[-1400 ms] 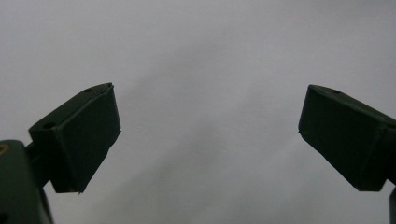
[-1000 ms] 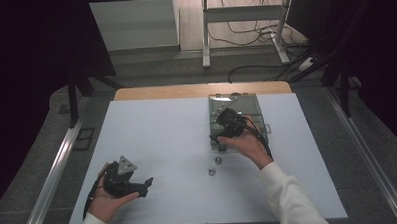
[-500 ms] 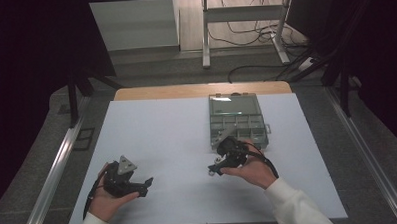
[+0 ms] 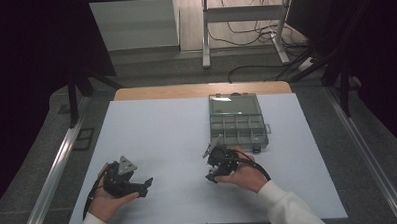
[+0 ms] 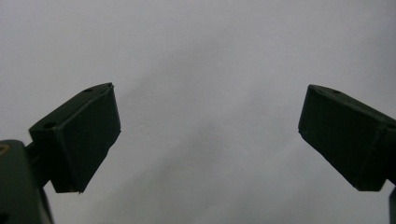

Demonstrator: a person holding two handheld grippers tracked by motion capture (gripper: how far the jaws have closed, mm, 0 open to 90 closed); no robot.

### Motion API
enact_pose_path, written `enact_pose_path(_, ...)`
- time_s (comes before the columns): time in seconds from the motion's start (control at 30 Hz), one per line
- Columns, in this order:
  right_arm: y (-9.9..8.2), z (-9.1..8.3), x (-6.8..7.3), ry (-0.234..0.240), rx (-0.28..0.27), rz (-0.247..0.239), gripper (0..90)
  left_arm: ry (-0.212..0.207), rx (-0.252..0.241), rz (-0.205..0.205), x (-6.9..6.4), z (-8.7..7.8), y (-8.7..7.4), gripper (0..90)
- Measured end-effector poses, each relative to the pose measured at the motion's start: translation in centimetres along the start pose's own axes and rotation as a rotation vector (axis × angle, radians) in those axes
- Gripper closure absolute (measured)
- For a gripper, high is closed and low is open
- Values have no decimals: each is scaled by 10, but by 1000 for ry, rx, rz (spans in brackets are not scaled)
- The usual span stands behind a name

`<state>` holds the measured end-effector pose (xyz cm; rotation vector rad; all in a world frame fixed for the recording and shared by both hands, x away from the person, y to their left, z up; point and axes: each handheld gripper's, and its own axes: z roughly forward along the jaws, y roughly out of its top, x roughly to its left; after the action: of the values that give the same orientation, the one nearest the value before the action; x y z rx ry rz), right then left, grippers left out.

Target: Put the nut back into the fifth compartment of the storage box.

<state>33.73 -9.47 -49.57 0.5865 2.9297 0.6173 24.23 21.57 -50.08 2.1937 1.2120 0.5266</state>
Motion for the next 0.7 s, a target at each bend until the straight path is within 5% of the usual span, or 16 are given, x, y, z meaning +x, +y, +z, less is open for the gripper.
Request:
enact_pose_path(0.5, 4, 10, -2, -18, 68, 18, 688, 0, -4, 5, 0, -1, 0, 59)
enact_pose_path(0.7, 4, 9, -2, -22, 71, 26, 694, 2, -6, 7, 0, -1, 0, 59)
